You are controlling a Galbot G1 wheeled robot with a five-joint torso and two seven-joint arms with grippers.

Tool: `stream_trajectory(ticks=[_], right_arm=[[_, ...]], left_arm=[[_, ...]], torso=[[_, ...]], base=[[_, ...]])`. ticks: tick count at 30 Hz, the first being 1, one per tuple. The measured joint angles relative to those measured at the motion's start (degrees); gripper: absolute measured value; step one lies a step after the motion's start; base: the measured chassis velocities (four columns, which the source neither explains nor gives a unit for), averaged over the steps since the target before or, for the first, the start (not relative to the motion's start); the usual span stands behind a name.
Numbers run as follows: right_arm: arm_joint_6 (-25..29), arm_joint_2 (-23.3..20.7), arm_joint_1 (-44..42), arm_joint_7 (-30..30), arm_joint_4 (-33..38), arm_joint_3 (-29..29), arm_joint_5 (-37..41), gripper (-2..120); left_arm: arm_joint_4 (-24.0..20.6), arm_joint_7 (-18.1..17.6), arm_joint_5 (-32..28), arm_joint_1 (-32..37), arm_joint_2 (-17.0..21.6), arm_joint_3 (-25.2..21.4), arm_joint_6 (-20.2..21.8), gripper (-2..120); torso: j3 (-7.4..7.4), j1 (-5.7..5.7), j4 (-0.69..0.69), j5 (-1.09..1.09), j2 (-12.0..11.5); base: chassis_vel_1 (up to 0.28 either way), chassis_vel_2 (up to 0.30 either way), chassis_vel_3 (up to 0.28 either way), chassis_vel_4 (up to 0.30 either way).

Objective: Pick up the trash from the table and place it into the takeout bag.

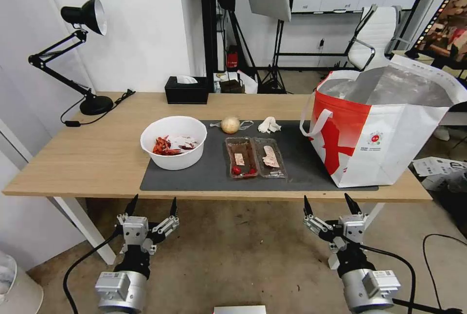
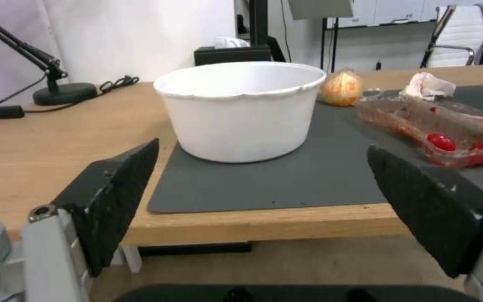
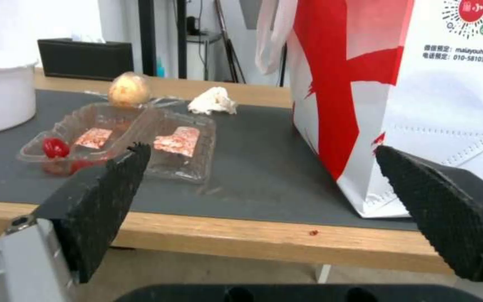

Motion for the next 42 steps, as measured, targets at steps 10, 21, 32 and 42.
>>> stream_trajectory(ticks=[10,21,32,42], right_arm=[[0.00,0.00,0.00,0.00,0.00,0.00,0.00,100],[-3.89,-3.81,0.79,0.02,1.44,3.25,4.52,100],[-18.87,-18.06,3.96,0.50,7.09,15.71,21.57,100],[-17.90,-21.92,5.17,-0.44,7.68,18.22,28.48,100]], left_arm=[[0.00,0.00,0.00,0.00,0.00,0.00,0.00,100],[-0.03,-3.48,-3.98,-4.65,3.81,2.12,1.95,100],[-0.48,-16.38,-18.92,-21.89,18.00,10.15,8.14,100],[-0.23,-17.09,-20.77,-22.72,18.89,11.61,6.03,100]], torso=[[0.00,0.00,0.00,0.00,0.00],[0.00,0.00,0.00,0.00,0.00],[0.00,0.01,-0.02,0.01,0.00],[0.00,0.00,0.00,0.00,-0.01]], base=[[0.000,0.000,0.000,0.000],[0.000,0.000,0.000,0.000],[0.000,0.000,0.000,0.000],[0.000,0.000,0.000,0.000]])
